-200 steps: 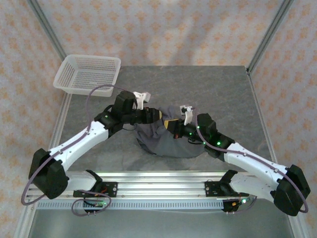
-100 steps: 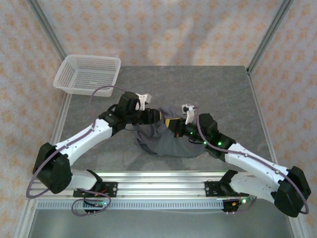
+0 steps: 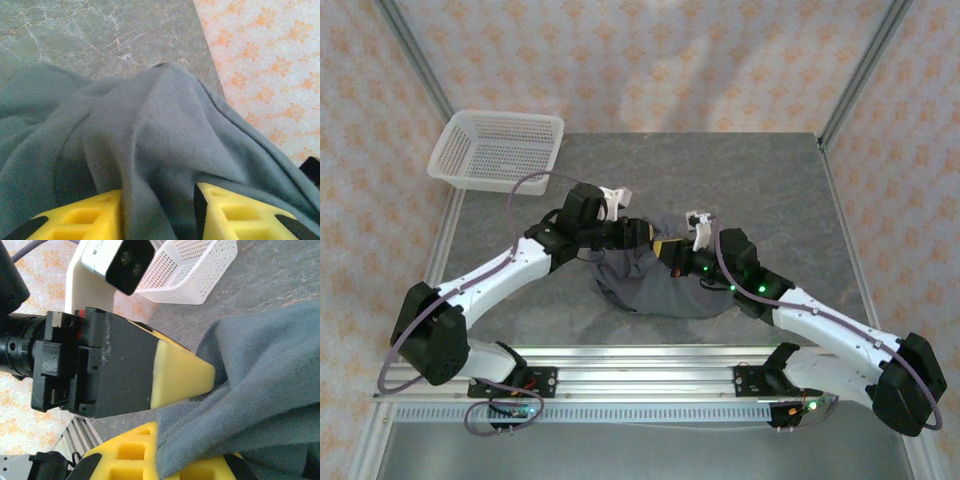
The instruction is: Fold the inside-out t-shirt
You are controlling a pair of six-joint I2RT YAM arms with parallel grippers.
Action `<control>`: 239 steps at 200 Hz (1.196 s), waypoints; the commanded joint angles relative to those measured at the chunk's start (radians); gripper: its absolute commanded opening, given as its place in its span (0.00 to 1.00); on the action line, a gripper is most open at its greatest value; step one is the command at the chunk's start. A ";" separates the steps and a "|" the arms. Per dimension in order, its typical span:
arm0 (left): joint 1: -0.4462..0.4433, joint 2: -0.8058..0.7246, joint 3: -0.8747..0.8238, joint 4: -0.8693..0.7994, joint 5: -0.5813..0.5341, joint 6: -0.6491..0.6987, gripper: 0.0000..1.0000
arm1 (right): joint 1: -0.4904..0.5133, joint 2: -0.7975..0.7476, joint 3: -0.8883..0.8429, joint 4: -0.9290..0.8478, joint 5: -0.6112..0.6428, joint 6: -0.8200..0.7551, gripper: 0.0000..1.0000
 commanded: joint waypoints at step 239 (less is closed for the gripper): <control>0.030 -0.177 0.133 0.061 0.030 -0.255 0.00 | 0.122 -0.062 0.065 -0.123 0.325 -0.407 0.57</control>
